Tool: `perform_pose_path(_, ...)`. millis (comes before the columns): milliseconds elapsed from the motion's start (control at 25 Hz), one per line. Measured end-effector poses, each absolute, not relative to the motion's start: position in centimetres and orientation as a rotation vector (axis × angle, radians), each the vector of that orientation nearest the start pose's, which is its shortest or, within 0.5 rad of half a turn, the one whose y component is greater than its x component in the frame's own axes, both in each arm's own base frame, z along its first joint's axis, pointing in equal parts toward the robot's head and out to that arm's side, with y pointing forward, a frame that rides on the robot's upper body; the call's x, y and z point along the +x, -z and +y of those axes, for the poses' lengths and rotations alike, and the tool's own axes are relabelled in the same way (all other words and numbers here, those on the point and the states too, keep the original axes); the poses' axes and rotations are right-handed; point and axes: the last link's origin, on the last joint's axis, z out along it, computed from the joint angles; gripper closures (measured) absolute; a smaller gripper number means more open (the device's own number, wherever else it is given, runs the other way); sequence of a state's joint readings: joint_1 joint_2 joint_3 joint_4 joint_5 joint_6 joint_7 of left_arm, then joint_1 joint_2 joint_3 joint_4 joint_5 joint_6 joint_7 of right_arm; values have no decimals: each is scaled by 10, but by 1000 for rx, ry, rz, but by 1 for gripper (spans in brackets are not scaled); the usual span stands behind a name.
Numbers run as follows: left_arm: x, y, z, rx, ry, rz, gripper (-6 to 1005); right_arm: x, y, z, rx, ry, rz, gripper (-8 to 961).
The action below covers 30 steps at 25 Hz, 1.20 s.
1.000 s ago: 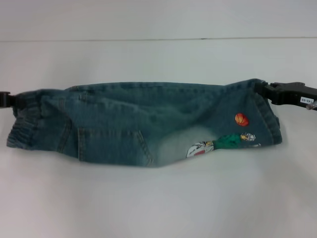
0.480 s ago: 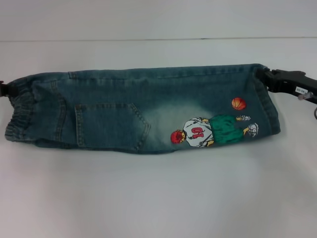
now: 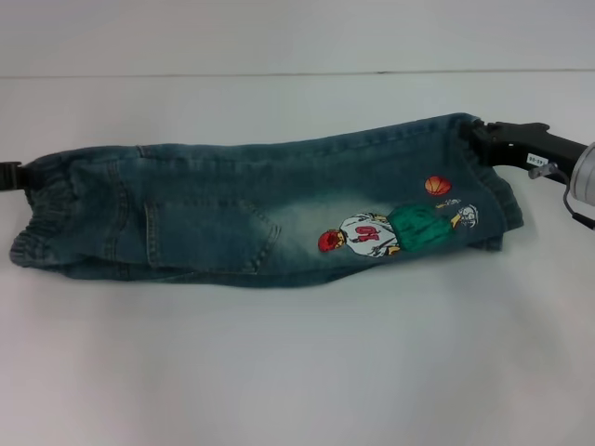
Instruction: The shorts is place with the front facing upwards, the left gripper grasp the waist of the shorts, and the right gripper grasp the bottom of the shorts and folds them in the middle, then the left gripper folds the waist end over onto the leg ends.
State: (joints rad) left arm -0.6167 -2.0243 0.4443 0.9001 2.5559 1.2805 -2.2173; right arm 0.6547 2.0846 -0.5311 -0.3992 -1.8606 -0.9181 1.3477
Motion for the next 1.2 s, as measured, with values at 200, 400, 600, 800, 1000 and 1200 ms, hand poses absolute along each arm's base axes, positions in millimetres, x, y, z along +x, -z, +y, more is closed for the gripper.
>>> perform_pose_path(200, -323, -89, 384, -2030, 229, -1411, 887, 301, 15, 404, -2099, -553, 981, 807)
perform_pose_path(400, -324, -89, 384, -2021, 225, -1409, 784, 302, 14, 405, -2085, -551, 988, 712)
perform_pose_path(600, -325, -95, 384, -2013, 231, -1406, 663, 303, 11, 404, -2063, -588, 1006, 560)
perform_pose_path(800, -319, -106, 376, -2051, 309, -1412, 465, 296, 1, 398, -2104, -709, 1023, 355)
perform_pose_path(1000, -302, -114, 362, -2192, 467, -1367, 263, 274, -21, 380, -2288, -916, 982, 128)
perform_pose_path(1200, -297, -117, 350, -2290, 498, -1311, 49, 249, -34, 349, -2605, -1020, 845, 21)
